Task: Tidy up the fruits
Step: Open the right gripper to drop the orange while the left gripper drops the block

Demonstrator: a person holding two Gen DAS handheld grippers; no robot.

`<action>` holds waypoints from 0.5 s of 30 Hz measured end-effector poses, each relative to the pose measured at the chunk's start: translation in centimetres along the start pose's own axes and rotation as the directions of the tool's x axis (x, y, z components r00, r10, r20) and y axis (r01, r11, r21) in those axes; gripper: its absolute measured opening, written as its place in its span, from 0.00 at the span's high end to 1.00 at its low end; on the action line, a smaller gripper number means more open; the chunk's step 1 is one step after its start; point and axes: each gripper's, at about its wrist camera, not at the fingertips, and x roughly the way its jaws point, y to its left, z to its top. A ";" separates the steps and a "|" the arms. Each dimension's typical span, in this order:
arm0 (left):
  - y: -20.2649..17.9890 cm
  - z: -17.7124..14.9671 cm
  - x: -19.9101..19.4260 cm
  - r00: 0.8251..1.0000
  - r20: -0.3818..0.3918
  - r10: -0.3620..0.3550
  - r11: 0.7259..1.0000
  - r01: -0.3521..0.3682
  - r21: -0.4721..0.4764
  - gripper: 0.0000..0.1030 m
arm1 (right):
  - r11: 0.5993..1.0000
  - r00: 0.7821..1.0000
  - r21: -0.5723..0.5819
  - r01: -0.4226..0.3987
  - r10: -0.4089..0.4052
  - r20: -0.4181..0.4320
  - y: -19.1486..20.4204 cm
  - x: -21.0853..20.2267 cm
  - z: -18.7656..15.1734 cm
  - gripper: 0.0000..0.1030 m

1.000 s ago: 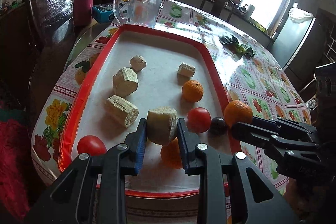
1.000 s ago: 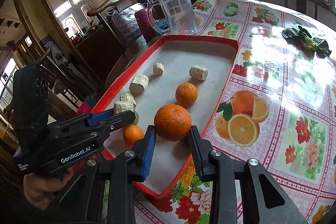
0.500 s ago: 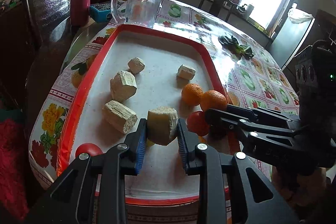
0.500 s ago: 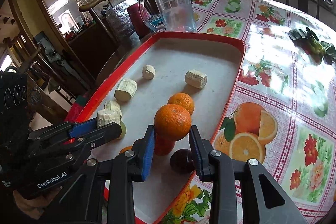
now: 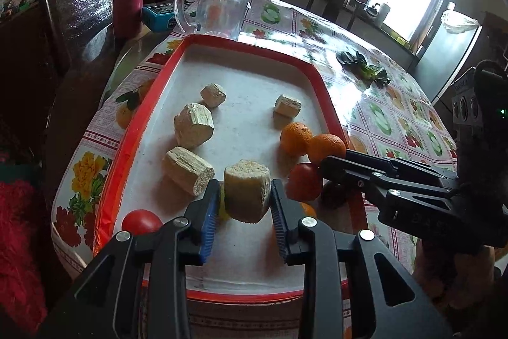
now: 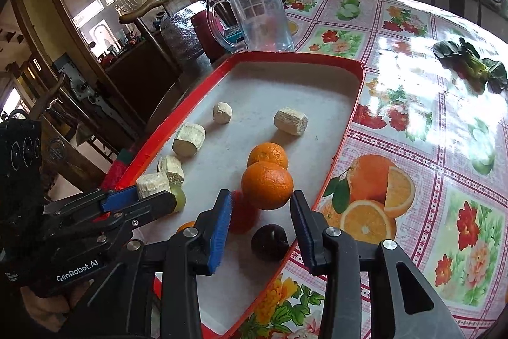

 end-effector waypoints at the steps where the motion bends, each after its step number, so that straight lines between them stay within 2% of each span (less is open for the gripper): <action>1: 0.0 -0.1 -0.1 1.000 -0.001 0.000 1.000 0.000 -0.001 0.72 | 1.000 1.000 -0.003 0.002 -0.002 0.003 0.0 -0.1 0.0 0.60; 2: 0.0 -0.1 -0.2 1.000 -0.003 0.003 1.000 -0.003 -0.001 0.71 | 1.000 1.000 -0.005 0.002 -0.002 0.006 0.0 -0.3 -0.1 0.58; 4: 0.1 -0.3 -0.4 1.000 0.000 0.013 1.000 -0.013 -0.001 0.59 | 1.000 1.000 -0.006 -0.004 0.004 0.014 0.1 -0.7 -0.2 0.54; 6: 0.0 -0.5 -0.9 1.000 0.009 0.018 1.000 -0.018 -0.001 0.52 | 1.000 1.000 -0.009 -0.007 0.007 0.026 0.1 -1.2 -0.3 0.53; 15: -0.6 -1.7 -2.1 0.999 0.018 0.029 0.999 -0.030 0.043 0.52 | 0.999 0.997 -0.031 -0.017 0.020 0.071 0.3 -4.1 -0.9 0.51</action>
